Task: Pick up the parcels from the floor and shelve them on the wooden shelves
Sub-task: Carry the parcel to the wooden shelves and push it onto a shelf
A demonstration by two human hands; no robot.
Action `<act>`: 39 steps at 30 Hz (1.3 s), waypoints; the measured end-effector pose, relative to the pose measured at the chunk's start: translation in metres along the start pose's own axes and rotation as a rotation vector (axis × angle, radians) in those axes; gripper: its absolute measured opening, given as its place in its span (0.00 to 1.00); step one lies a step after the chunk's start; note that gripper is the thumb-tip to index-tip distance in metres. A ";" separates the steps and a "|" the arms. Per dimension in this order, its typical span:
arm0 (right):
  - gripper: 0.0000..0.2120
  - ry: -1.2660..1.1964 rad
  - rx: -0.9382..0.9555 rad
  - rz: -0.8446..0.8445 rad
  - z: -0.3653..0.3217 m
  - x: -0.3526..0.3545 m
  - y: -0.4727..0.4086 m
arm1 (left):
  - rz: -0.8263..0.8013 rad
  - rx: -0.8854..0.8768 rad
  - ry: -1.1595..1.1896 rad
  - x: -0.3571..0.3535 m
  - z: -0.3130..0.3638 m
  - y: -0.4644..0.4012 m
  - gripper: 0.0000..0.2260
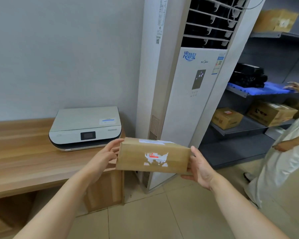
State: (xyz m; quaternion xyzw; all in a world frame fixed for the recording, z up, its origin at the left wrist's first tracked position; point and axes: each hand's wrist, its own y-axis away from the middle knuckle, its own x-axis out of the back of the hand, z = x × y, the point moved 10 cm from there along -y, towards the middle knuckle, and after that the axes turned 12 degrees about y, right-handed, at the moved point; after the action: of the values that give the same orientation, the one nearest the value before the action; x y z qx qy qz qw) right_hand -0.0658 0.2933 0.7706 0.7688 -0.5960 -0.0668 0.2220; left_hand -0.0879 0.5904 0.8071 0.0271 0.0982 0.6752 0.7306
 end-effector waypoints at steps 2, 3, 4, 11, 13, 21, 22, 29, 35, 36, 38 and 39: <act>0.34 0.032 -0.048 -0.022 0.003 0.008 -0.004 | 0.024 -0.033 0.004 -0.006 0.006 0.000 0.17; 0.34 0.052 -0.067 -0.024 0.003 0.011 -0.005 | 0.041 -0.059 -0.005 -0.009 0.008 -0.001 0.13; 0.32 0.068 -0.079 -0.021 0.003 0.013 -0.006 | 0.062 -0.088 -0.008 -0.011 0.011 -0.001 0.10; 0.18 -0.038 0.025 -0.027 -0.010 0.021 -0.018 | 0.188 -0.180 0.026 -0.020 0.016 -0.004 0.16; 0.25 -0.070 0.067 -0.042 -0.014 0.023 -0.022 | 0.201 -0.176 0.023 -0.021 0.014 -0.004 0.23; 0.33 -0.065 0.163 -0.044 -0.035 0.030 -0.040 | 0.232 -0.205 0.021 -0.027 0.011 -0.001 0.33; 0.32 -0.062 0.174 -0.053 -0.038 0.029 -0.041 | 0.244 -0.217 0.015 -0.026 0.012 0.000 0.33; 0.28 0.027 0.302 -0.068 -0.063 0.020 -0.049 | 0.357 -0.258 -0.007 -0.022 0.019 0.007 0.35; 0.29 0.199 0.435 -0.108 -0.082 -0.021 -0.054 | 0.445 -0.274 -0.021 -0.001 0.012 0.033 0.36; 0.31 0.221 0.456 -0.117 -0.085 -0.030 -0.055 | 0.470 -0.277 -0.026 0.003 0.009 0.039 0.35; 0.35 0.275 0.490 -0.140 -0.088 -0.050 -0.058 | 0.533 -0.275 -0.041 0.015 0.001 0.051 0.35; 0.36 0.303 0.502 -0.154 -0.089 -0.061 -0.058 | 0.565 -0.269 -0.044 0.022 -0.004 0.058 0.35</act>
State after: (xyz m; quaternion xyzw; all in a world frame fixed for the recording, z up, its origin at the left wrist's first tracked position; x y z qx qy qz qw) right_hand 0.0016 0.3853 0.8159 0.8438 -0.4939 0.1815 0.1057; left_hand -0.1439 0.6168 0.8105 -0.0291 -0.0191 0.8577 0.5129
